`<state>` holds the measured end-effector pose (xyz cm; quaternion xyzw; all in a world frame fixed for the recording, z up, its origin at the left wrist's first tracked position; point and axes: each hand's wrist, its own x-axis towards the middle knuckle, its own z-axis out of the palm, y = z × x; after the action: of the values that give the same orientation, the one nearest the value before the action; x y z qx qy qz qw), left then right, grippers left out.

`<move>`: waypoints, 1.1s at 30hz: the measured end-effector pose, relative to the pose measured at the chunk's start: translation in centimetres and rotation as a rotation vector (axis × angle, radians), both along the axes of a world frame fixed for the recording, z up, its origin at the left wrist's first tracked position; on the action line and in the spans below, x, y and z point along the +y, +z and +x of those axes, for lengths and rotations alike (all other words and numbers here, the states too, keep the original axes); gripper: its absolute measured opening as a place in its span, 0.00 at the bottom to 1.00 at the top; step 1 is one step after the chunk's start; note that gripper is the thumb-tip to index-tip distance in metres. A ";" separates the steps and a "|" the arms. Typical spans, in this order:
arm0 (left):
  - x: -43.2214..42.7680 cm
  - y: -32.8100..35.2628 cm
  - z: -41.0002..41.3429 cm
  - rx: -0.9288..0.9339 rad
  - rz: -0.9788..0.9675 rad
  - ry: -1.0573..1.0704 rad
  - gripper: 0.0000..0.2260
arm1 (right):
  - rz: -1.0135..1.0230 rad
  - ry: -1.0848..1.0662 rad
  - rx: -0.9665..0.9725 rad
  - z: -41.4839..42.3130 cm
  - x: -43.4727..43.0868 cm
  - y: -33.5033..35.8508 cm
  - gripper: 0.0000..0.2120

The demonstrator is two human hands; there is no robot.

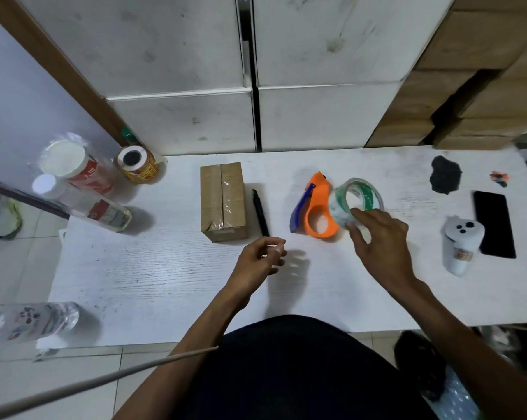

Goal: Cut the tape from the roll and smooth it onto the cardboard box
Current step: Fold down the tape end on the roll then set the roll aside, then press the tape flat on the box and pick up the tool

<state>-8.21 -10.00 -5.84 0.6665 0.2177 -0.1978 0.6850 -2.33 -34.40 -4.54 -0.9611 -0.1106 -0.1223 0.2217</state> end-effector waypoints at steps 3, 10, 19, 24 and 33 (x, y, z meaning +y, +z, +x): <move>0.6 -0.9 -0.6 0.015 0.089 0.016 0.06 | -0.079 -0.045 0.060 2.0 -2.5 0.1 0.13; 1.3 -1.8 -1.0 0.033 0.220 0.051 0.05 | -0.214 -0.136 0.342 5.1 -4.4 -2.5 0.14; -0.3 -1.0 1.8 0.006 0.254 -0.047 0.14 | -0.122 -0.180 0.301 4.3 -2.7 -4.0 0.21; -2.0 -0.6 4.9 0.014 0.197 -0.082 0.21 | 0.401 -0.205 0.350 3.0 0.7 -3.5 0.15; -4.2 -2.1 7.7 0.158 0.071 -0.099 0.24 | 0.496 -0.280 0.792 2.9 3.7 -3.7 0.15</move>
<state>-0.48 -14.25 -7.93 0.6826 0.2446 -0.2757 0.6311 0.56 -30.67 -8.25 -0.8576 0.1452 0.2013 0.4506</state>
